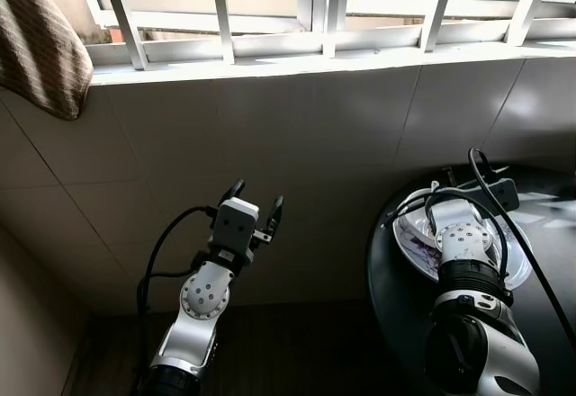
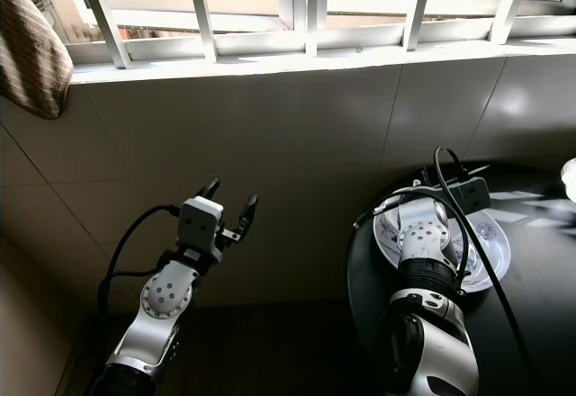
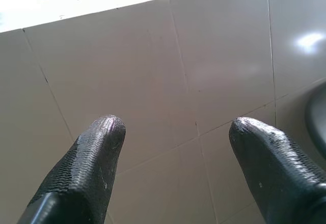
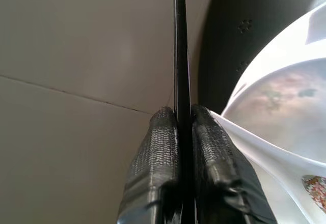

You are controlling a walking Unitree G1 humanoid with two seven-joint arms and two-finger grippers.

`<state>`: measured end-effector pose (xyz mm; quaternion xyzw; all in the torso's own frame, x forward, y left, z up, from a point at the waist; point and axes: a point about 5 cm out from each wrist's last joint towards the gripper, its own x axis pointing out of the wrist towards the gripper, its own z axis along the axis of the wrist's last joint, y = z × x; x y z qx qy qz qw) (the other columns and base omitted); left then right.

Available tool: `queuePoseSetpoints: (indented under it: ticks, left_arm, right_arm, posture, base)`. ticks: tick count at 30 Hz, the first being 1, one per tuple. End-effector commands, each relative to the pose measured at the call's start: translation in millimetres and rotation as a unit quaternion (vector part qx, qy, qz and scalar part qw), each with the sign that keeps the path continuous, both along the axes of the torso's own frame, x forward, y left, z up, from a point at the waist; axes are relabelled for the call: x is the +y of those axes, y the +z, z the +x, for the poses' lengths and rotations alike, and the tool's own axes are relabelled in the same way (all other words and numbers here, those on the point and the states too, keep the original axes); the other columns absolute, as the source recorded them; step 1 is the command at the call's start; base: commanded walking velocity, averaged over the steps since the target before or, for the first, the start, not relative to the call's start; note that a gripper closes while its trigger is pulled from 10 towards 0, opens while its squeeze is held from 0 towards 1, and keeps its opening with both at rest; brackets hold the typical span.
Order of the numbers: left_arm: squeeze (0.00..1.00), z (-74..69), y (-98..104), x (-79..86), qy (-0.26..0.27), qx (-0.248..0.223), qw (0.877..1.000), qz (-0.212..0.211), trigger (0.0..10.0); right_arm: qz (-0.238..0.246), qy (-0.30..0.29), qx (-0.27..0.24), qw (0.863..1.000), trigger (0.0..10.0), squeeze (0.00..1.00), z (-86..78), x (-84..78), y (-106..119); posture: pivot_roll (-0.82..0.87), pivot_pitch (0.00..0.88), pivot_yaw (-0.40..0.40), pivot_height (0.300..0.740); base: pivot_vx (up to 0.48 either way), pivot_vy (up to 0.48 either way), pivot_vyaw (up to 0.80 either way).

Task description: Kitchen organization

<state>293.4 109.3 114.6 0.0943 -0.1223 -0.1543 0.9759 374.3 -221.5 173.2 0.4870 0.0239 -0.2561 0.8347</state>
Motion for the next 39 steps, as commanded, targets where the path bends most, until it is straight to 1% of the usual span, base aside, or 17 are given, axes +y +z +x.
queuePoseSetpoints:
  ticks: [1, 3, 5, 7, 8, 11, 12, 13, 19, 20, 21, 22, 24, 26, 27, 28, 39]
  left_arm:
    - [0.0, 0.3, -1.7, 0.8, -0.003, 0.002, 1.0, 0.007, 10.0]
    - [0.0, 0.7, -1.4, 0.7, -0.003, 0.002, 1.0, 0.006, 10.0]
    - [0.0, 0.8, -1.4, 0.6, -0.002, 0.002, 1.0, 0.006, 10.0]
    - [0.0, 0.8, -1.0, 1.6, 0.001, 0.001, 1.0, 0.004, 10.0]
    - [0.0, 0.7, -1.2, 3.5, 0.006, 0.002, 1.0, 0.0, 10.0]
    - [0.0, 0.7, -1.3, 4.3, 0.008, 0.003, 1.0, -0.002, 10.0]
    - [0.0, 0.7, -1.5, 5.5, 0.012, 0.004, 1.0, -0.004, 10.0]
    - [0.0, 0.7, -1.6, 6.0, 0.014, 0.005, 1.0, -0.005, 10.0]
    - [0.0, 1.2, -0.8, 8.1, 0.021, 0.004, 1.0, -0.009, 10.0]
    - [0.0, 1.2, -0.2, 11.2, 0.028, 0.004, 1.0, -0.013, 10.0]
    - [0.0, 1.2, -0.2, 11.2, 0.028, 0.004, 1.0, -0.013, 10.0]
    - [0.0, 1.4, -0.1, 14.6, 0.035, 0.006, 0.999, -0.019, 10.0]
    - [0.0, 1.5, -0.2, 17.6, 0.042, 0.009, 0.999, -0.022, 10.0]
    - [0.0, 1.3, -1.5, 22.6, 0.051, 0.018, 0.998, -0.031, 10.0]
    - [0.0, 1.3, -1.5, 22.6, 0.051, 0.018, 0.998, -0.031, 10.0]
    - [0.0, 1.2, -2.2, 24.2, 0.053, 0.021, 0.998, -0.032, 10.0]
    - [0.0, 1.3, -2.1, 23.8, 0.047, 0.028, 0.998, -0.029, 10.0]
  right_arm:
    - [-0.074, 0.02, -0.051, 0.996, 0.0, 0.0, 0.9, 8.6, 23.6]
    - [-0.133, 0.038, -0.074, 0.988, 0.0, 0.0, -1.2, 14.9, 32.6]
    - [-0.139, 0.039, -0.077, 0.987, 0.0, 0.0, -2.1, 15.8, 33.7]
    - [-0.206, 0.065, -0.1, 0.971, 0.0, 0.0, -6.3, 24.0, 41.4]
    - [-0.281, 0.101, -0.121, 0.947, 0.0, 0.0, -10.9, 35.7, 47.4]
    - [-0.308, 0.115, -0.131, 0.935, 0.0, 0.0, -12.3, 40.7, 49.5]
    - [-0.35, 0.149, -0.159, 0.911, 0.0, 0.0, -17.1, 52.7, 53.4]
    - [-0.371, 0.172, -0.173, 0.896, 0.0, 0.0, -19.6, 60.4, 54.4]
    - [-0.442, 0.258, -0.194, 0.837, 0.0, 0.0, -31.4, 86.6, 41.4]
    - [-0.47, 0.275, -0.201, 0.814, 0.0, 0.0, -35.7, 92.0, 36.8]
    - [-0.47, 0.275, -0.201, 0.814, 0.0, 0.0, -35.7, 92.0, 36.8]
    - [-0.479, 0.286, -0.205, 0.804, 0.0, 0.0, -39.3, 95.6, 33.8]
    - [-0.483, 0.295, -0.207, 0.798, 0.0, 0.0, -42.0, 98.2, 31.2]
    - [-0.506, 0.31, -0.21, 0.777, 0.0, 0.0, -47.5, 103.3, 25.3]
    - [-0.506, 0.31, -0.21, 0.777, 0.0, 0.0, -47.5, 103.3, 25.3]
    - [-0.515, 0.319, -0.21, 0.768, 0.0, 0.0, -50.7, 105.9, 21.2]
    - [-0.519, 0.341, -0.207, 0.756, 0.0, 0.0, -59.9, 113.6, 6.2]
  posture:
    - [0.05, 0.0, -0.004, 0.74]
    - [0.05, 0.0, -0.005, 0.74]
    - [0.05, 0.0, -0.005, 0.74]
    - [0.05, 0.0, -0.007, 0.74]
    - [0.05, 0.0, -0.007, 0.74]
    - [0.05, 0.0, -0.008, 0.74]
    - [0.05, 0.0, -0.01, 0.74]
    - [0.05, 0.0, -0.009, 0.74]
    - [0.05, 0.0, -0.008, 0.74]
    - [0.05, 0.0, -0.007, 0.74]
    - [0.05, 0.0, -0.007, 0.74]
    - [0.05, 0.0, -0.006, 0.74]
    - [0.05, 0.0, -0.006, 0.74]
    - [0.05, 0.0, -0.006, 0.74]
    - [0.05, 0.0, -0.006, 0.74]
    - [0.06, 0.0, -0.006, 0.74]
    - [0.06, 0.0, -0.005, 0.74]
  base:
    - [0.0, 0.0, 0.0]
    - [0.0, 0.0, 0.0]
    - [0.0, 0.0, 0.0]
    - [0.0, 0.0, 0.0]
    - [0.0, 0.0, 0.0]
    - [0.0, 0.0, 0.0]
    - [0.0, 0.0, 0.0]
    - [0.0, 0.0, 0.0]
    - [0.0, 0.0, 0.76]
    - [0.0, 0.0, 0.8]
    - [0.0, 0.0, 0.8]
    - [0.0, 0.0, 0.8]
    - [0.0, 0.0, 0.8]
    - [0.0, 0.0, 0.8]
    - [0.0, 0.0, 0.8]
    - [0.0, 0.0, 0.8]
    - [0.0, 0.382, 0.8]
